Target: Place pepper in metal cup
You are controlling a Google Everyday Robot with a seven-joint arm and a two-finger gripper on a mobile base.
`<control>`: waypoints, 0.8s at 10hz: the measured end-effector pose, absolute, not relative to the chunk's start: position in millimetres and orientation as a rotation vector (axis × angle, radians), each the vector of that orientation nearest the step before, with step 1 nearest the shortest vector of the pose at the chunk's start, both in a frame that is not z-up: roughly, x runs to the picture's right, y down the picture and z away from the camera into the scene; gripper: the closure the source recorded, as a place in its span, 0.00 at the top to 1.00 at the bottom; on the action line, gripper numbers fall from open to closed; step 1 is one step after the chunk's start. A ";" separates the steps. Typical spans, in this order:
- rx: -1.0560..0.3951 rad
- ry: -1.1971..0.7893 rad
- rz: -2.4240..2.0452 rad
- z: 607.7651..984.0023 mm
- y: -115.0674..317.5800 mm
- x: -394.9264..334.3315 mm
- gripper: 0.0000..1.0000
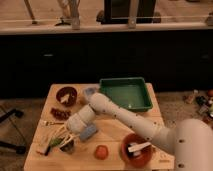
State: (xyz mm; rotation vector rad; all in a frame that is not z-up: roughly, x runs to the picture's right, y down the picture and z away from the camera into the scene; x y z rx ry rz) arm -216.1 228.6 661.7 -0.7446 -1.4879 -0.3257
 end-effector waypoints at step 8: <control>-0.774 -1.496 -0.300 676.9 231.4 -211.3 0.60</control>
